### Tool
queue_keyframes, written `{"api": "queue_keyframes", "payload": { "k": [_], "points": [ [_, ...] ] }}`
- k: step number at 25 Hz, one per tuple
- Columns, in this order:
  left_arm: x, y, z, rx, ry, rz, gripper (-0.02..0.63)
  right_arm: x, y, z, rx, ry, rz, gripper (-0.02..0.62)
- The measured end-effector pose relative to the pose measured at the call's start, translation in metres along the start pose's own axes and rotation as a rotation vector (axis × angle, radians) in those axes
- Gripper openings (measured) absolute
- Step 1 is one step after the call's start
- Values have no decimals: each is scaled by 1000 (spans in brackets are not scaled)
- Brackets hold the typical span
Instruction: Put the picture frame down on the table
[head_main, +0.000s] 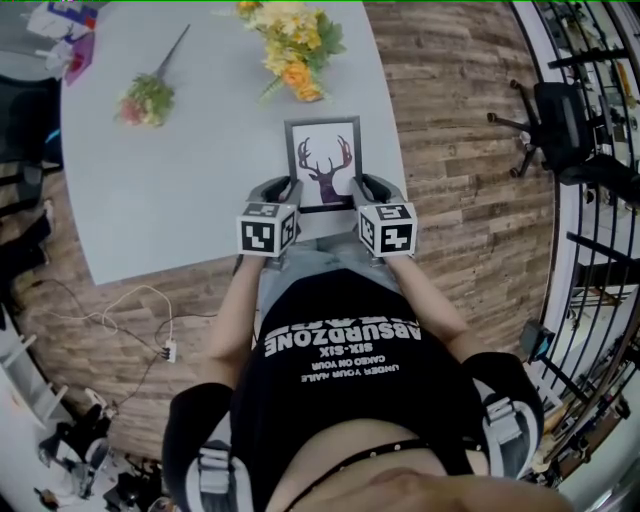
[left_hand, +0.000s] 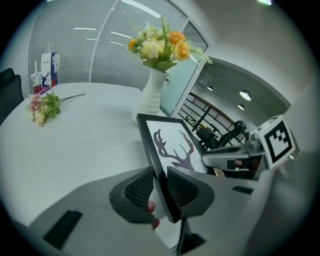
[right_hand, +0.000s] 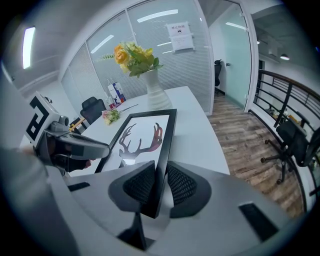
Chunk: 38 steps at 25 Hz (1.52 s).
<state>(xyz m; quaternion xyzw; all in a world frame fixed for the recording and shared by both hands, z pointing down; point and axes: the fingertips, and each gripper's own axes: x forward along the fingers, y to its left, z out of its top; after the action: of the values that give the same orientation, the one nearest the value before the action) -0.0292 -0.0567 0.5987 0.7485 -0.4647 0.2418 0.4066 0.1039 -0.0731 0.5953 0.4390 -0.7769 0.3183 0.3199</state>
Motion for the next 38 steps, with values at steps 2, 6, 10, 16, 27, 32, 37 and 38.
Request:
{"api": "queue_keyframes", "payload": {
  "k": [2,6,10,16,27,32,37,38],
  "points": [
    [2,2,-2,-4,8,2,95,3,0,-1,1,8,1,92],
    [4,4,-4,-12,21,5,95,7,0,-2,1,21,6,92],
    [7,7,-5,-19,30,4,95,10,0,-2,2,31,11,92],
    [12,11,-6,-21,47,1,95,16,-1,-3,7,44,9,92],
    [20,15,-9,-29,72,0,95,25,-4,-7,0,64,8,92],
    [24,20,-13,-34,86,2,95,30,-3,-6,-5,68,10,92],
    [28,22,-14,-40,93,3,95,34,-4,-9,-5,83,7,94],
    [28,23,-15,-39,95,4,95,35,-4,-9,-6,84,6,94]
  ]
}}
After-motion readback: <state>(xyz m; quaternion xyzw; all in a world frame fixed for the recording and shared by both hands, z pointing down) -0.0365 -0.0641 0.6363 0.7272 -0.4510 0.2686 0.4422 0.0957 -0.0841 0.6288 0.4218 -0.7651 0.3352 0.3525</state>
